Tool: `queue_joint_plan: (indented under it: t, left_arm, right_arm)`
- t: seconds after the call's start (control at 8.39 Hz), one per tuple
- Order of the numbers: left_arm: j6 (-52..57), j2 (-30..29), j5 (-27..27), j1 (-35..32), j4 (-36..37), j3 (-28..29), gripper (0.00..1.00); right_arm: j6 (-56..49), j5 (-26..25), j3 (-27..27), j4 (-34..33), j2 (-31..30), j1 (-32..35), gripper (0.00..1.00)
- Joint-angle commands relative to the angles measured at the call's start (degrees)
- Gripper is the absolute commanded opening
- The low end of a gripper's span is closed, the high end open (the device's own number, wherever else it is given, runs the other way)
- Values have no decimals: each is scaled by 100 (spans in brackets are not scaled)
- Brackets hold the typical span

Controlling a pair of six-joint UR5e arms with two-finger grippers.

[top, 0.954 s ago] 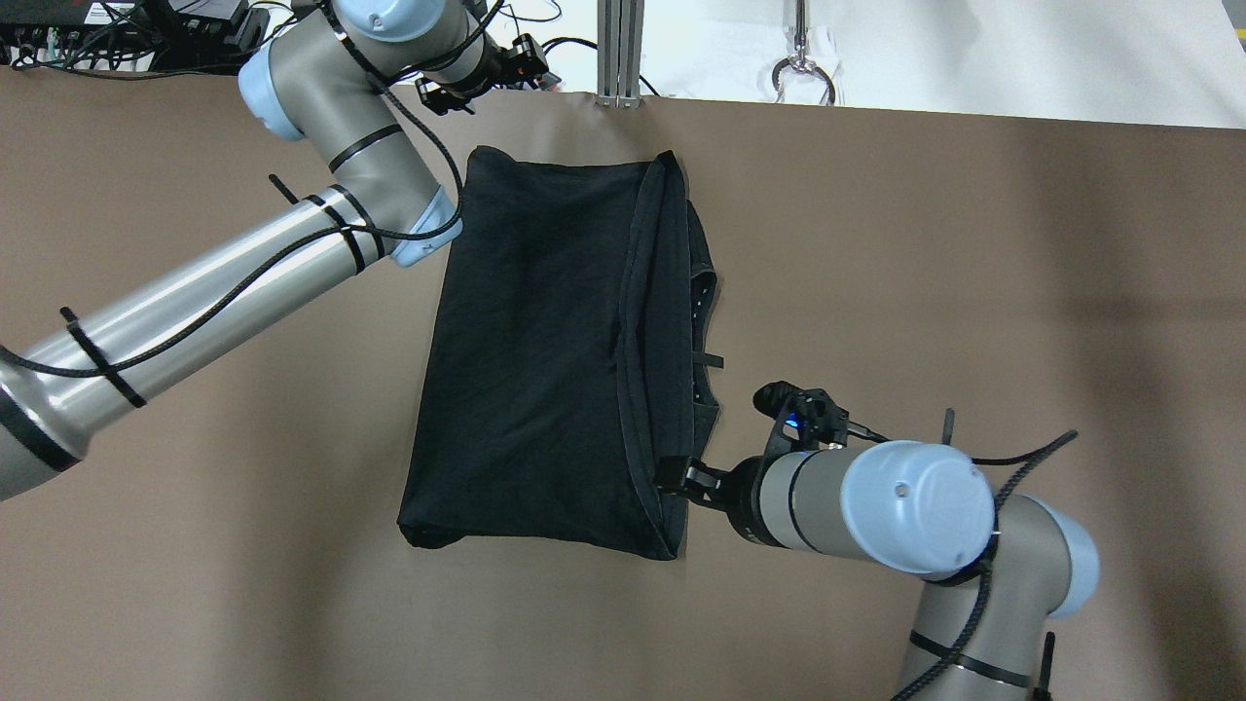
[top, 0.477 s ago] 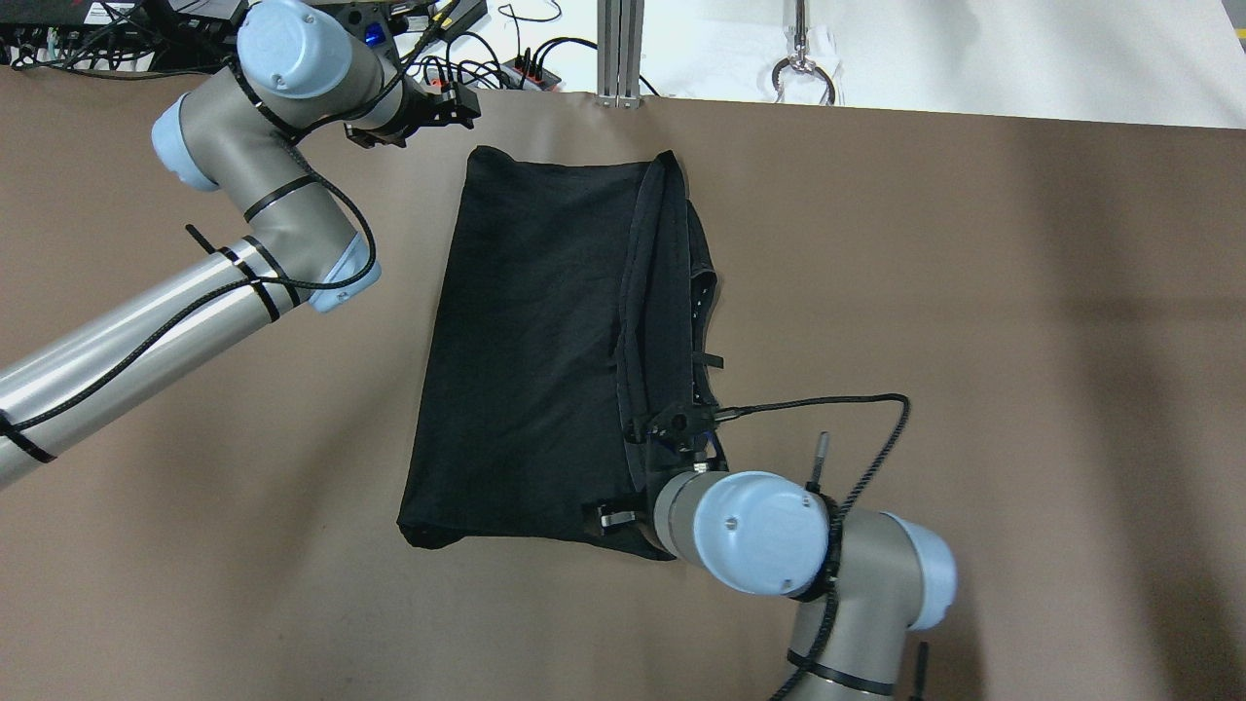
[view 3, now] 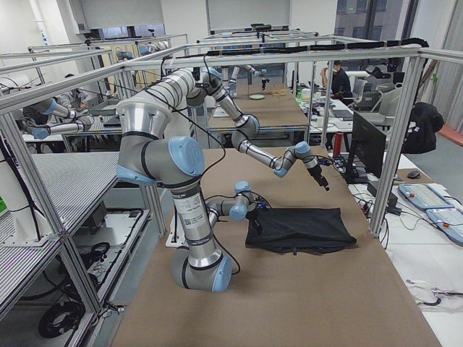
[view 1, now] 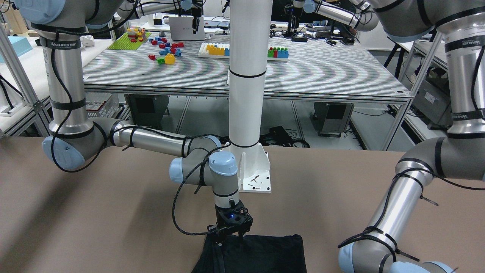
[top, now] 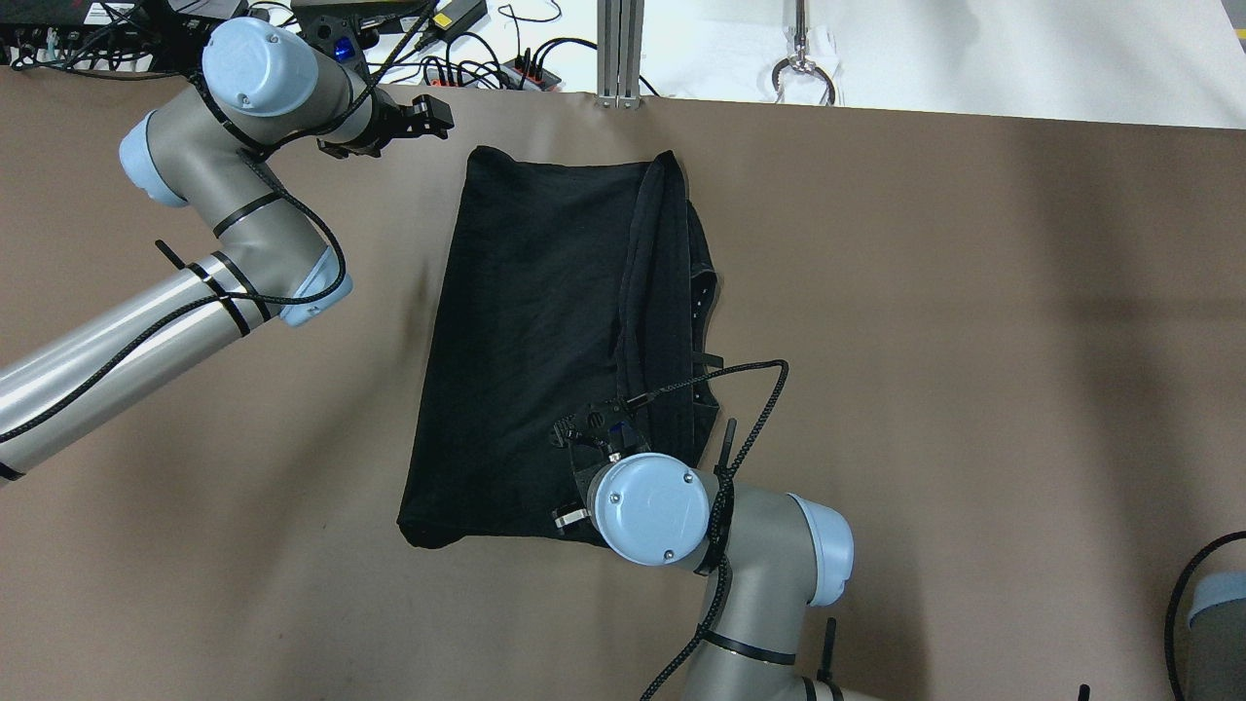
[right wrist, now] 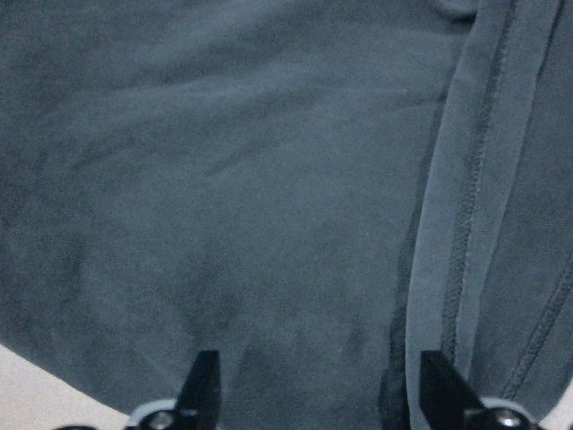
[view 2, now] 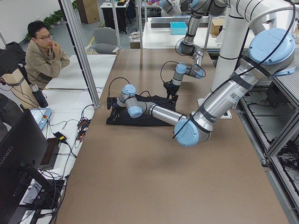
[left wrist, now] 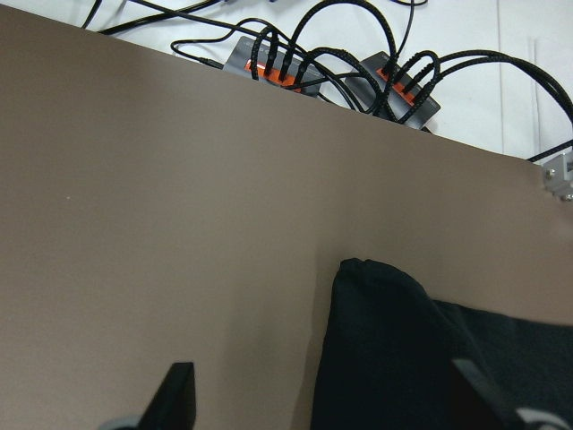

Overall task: Fold clothes
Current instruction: 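Release the shirt and move the right gripper over the folded bundle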

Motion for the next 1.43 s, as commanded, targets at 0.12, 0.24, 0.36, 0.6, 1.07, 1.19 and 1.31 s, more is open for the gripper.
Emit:
queue_joint_plan:
  t: [0.12, 0.24, 0.36, 0.6, 1.07, 1.19, 1.31]
  left_arm:
    - [-51, 104, 143, 2, 0, -18, 100]
    - [-59, 121, 231, 11, 0, -18, 100]
    - [-68, 130, 241, 11, 0, -18, 100]
    - [-86, 130, 241, 20, 0, -27, 100]
    - [-95, 130, 241, 20, 0, -18, 100]
    - [-95, 130, 241, 29, 0, -18, 100]
    - [-103, 130, 241, 29, 0, -27, 100]
  right_arm:
    - [-552, 37, 186, -624, -11, 48, 48]
    - [-631, 37, 344, -887, -3, 74, 49]
    - [-684, 28, 407, -1020, -37, 92, 49]
    - [-667, -51, 398, -1013, -187, 48, 48]
    - [-571, -95, 355, -987, -196, -40, 40]
    - [-571, -95, 355, -978, -222, -40, 34]
    - [-571, -104, 355, -978, -231, -40, 10]
